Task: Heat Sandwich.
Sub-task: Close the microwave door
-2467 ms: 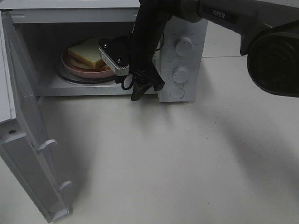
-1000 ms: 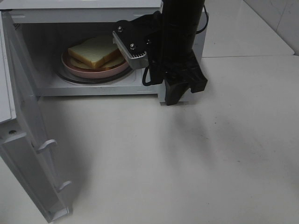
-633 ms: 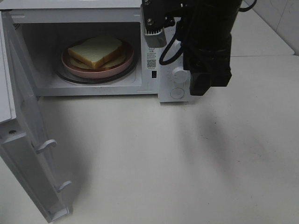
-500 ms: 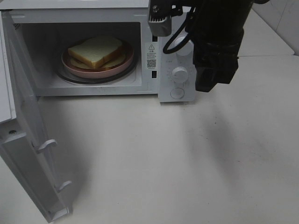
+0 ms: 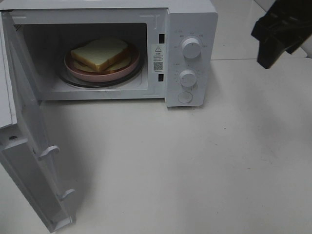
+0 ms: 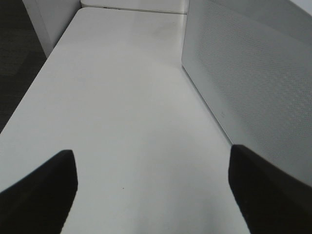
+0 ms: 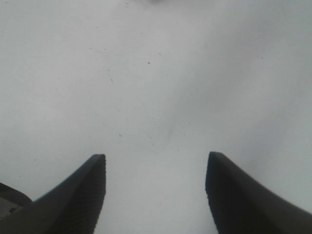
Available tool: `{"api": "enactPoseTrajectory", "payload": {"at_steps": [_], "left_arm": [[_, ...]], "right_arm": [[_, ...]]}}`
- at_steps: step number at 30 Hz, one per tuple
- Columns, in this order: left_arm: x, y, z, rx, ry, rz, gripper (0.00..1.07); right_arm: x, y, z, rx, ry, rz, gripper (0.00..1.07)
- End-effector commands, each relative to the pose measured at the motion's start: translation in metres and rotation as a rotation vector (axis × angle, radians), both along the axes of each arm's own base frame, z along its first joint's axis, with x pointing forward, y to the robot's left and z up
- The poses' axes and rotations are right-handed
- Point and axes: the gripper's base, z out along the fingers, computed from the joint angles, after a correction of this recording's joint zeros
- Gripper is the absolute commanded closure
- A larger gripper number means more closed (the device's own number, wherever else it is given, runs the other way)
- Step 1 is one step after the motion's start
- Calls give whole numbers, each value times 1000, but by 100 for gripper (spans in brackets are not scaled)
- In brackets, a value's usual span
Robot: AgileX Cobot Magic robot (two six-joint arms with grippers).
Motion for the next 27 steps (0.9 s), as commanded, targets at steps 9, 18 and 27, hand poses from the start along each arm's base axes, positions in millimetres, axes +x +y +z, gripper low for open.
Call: {"api": "enactPoseTrajectory", "payload": {"at_steps": [9,18,27], "left_arm": [[-2,0,0,-1,-26,-3,26],[-2,0,0,-1,-26,-3,26],[-2,0,0,-1,-26,-3,26]], "right_arm": [[-44,-92,-10,55,74,-396,45],[-107,-106,7,59,-56,-505,41],[-162,-100,2,91,-131,-514,41]]}}
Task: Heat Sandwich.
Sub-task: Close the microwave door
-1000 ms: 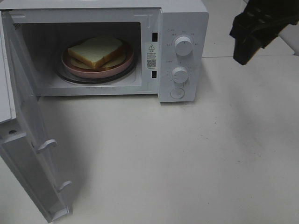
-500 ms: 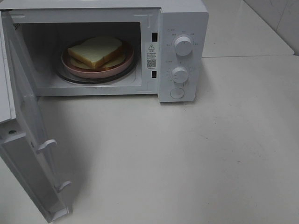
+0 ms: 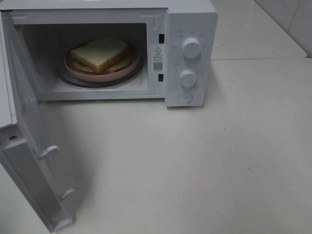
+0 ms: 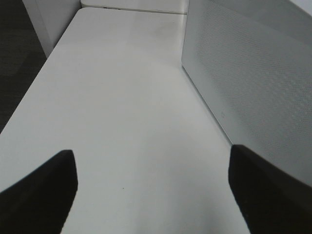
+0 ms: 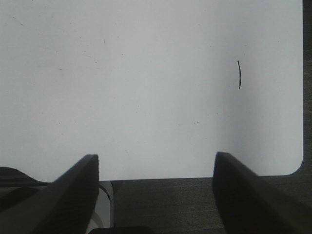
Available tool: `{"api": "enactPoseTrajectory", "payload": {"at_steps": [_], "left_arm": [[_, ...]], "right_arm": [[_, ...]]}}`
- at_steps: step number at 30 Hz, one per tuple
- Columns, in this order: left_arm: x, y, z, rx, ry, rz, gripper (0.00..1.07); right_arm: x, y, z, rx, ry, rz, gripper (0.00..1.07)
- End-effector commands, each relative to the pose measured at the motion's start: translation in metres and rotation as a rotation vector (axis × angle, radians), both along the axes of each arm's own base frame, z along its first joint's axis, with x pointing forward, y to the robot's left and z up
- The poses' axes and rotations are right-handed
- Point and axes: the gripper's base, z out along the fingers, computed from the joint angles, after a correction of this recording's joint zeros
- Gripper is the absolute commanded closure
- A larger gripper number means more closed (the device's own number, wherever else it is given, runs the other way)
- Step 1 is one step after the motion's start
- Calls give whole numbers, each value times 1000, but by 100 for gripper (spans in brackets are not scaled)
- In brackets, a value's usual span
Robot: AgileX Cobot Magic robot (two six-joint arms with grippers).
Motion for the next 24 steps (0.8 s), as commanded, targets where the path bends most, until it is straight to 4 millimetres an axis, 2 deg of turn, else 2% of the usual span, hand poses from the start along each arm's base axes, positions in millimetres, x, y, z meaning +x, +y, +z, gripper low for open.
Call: {"api": "enactPoseTrajectory", "payload": {"at_steps": [1,3,4,8,13,24], "left_arm": [[-2,0,0,-1,-26,-3,26],[-2,0,0,-1,-26,-3,26],[-2,0,0,-1,-26,-3,26],[-2,0,0,-1,-26,-3,26],[-2,0,0,-1,-26,-3,26],[-2,0,0,-1,-26,-3,26]], "right_arm": [[-21,2,-5,14,-20,-27,41],[-40,4,-9,24,-53,-27,40],[-40,4,-9,24,-53,-27,40],[-66,7,-14,32,-122,-41,33],[-85,9,-22,29,-165,-43,27],[-108,11,-35,12,-280,-11,27]]}}
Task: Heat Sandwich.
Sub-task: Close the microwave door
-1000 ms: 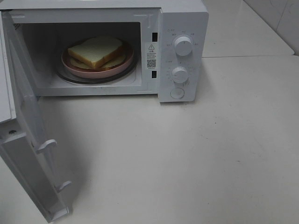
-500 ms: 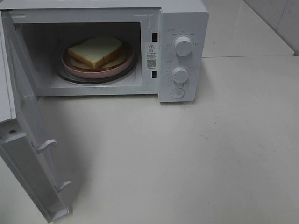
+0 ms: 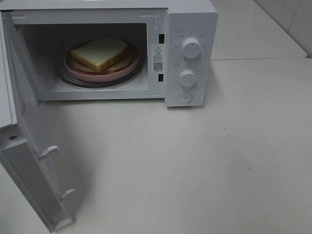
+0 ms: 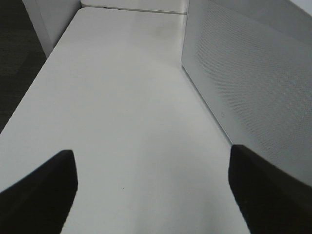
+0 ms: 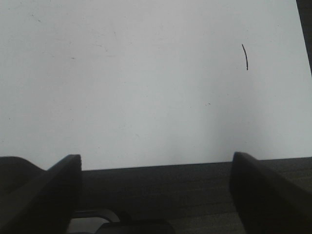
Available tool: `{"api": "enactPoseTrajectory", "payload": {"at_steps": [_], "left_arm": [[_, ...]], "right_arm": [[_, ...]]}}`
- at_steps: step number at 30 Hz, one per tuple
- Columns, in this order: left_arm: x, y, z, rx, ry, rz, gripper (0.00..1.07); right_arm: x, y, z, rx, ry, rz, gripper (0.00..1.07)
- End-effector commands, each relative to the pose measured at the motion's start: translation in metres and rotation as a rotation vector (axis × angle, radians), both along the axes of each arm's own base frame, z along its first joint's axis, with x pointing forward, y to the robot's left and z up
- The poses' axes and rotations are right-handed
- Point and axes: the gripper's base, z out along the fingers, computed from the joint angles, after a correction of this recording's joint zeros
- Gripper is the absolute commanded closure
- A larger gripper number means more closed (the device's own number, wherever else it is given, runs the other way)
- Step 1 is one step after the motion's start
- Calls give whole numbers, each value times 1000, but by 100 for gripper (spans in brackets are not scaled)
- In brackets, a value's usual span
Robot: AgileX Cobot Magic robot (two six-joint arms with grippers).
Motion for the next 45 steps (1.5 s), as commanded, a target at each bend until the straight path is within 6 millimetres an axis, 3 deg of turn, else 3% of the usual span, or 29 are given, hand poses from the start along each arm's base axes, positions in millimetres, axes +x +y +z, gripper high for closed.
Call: {"api": "enactPoseTrajectory", "payload": {"at_steps": [1,17,34,45], "left_arm": [[-2,0,0,-1,-26,-3,26],[-2,0,0,-1,-26,-3,26],[-2,0,0,-1,-26,-3,26],[-1,0,0,-1,-20,-4,26]], "right_arm": [[-5,1,-2,-19,-69,24,27],[-31,6,-27,2,-349,26,27],[-56,7,-27,-24,-530,27,27],[-55,6,-28,-28,-527,18,28]]}}
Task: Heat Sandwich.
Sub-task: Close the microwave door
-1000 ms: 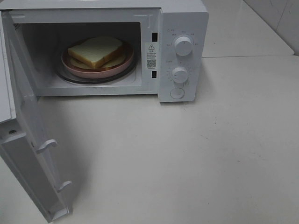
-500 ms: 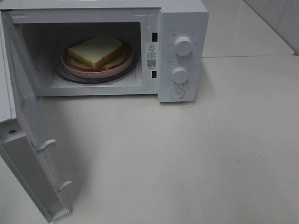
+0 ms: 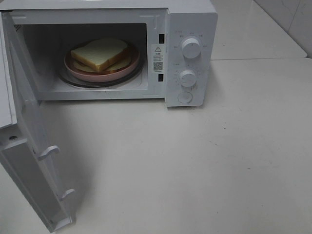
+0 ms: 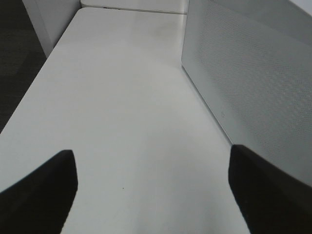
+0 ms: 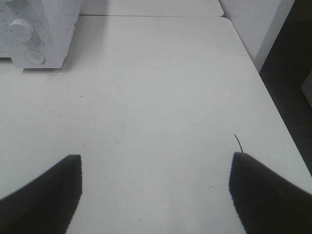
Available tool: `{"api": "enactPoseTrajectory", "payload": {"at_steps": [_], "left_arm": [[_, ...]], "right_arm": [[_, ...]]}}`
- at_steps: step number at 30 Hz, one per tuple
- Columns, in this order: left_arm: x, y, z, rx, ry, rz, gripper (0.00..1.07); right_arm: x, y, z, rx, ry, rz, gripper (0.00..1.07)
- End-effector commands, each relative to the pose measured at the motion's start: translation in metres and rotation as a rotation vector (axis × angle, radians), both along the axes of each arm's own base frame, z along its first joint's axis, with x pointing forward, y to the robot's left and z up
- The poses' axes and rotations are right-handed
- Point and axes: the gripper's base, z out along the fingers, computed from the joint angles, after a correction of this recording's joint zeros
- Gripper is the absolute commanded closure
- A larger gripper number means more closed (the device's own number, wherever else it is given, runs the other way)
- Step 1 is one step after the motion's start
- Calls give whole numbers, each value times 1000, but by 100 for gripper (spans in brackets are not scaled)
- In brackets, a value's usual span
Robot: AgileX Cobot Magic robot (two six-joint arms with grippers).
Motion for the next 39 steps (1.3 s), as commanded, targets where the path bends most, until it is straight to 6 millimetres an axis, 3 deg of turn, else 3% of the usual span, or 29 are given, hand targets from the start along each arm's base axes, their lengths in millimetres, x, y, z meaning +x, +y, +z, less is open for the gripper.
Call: {"api": "enactPoseTrajectory", "payload": {"at_steps": [1,8,39], "left_arm": [[-1,0,0,-1,-20,-4,26],[-1,0,0,-1,-20,-4,26],[-1,0,0,-1,-20,-4,26]], "right_arm": [[-3,0,0,-1,-35,-6,29],[-3,0,0,-1,-35,-6,34],[-3,0,0,2,-35,-8,34]]}}
